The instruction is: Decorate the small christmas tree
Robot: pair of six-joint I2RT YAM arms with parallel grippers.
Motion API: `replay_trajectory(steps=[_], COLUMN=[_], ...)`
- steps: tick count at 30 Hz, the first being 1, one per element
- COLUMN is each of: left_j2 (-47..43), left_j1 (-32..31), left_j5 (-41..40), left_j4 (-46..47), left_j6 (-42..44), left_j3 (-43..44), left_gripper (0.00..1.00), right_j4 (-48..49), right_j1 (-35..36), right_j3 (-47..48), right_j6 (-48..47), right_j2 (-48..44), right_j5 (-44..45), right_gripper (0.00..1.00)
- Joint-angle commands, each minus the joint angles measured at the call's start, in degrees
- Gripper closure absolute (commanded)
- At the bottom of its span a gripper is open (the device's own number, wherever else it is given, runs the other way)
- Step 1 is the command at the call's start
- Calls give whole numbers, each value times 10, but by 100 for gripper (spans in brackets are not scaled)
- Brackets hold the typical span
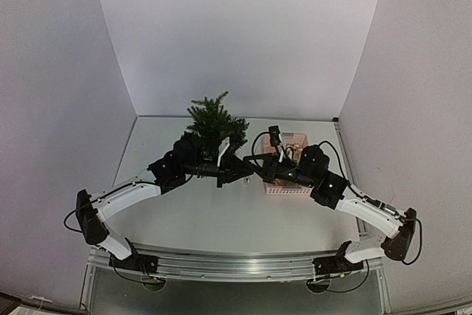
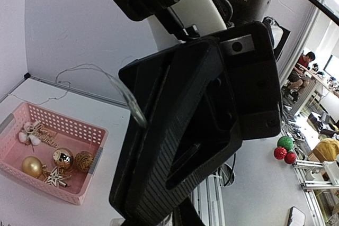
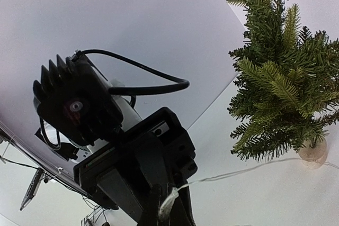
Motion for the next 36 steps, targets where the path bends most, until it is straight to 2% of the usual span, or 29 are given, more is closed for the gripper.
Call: replay_trajectory(steps=[1, 9, 10, 13, 15, 19, 21, 25, 27, 32, 36], left_j2=[-31, -51, -54, -66, -70, -75, -78, -83, -88, -100, -106], left_j1=[2, 3, 3, 3, 3, 3, 3, 3, 3, 3, 3], left_j5=[-8, -16, -17, -18, -12, -3, 7, 15, 7, -19, -22], left_j4=[-4, -33, -38, -61, -82, -136, -161, -198, -205, -219, -248], left_j6=[7, 31, 35, 64, 95, 180, 213, 239, 247, 273, 310], left_j3=[12, -9, -14, -34, -39, -42, -42, -42, -40, -41, -51], left_gripper=[98, 100, 100, 100, 100, 100, 100, 100, 100, 100, 100], right_j4=[24, 24, 24, 24, 25, 24, 24, 13, -30, -213, -231], right_j1=[4, 4, 4, 3, 4, 3, 3, 2, 1, -6, -25], right_j3=[-7, -9, -11, -24, -36, -65, -84, -102, -95, -51, -90], right_j6=[8, 16, 18, 27, 35, 51, 65, 91, 102, 120, 182], right_j2=[0, 18, 19, 13, 5, -22, -36, -57, -58, -43, -76], right_j5=[0, -11, -10, 12, 34, 108, 180, 277, 293, 251, 210], right_gripper=[100, 99, 93, 56, 41, 25, 18, 13, 12, 12, 11])
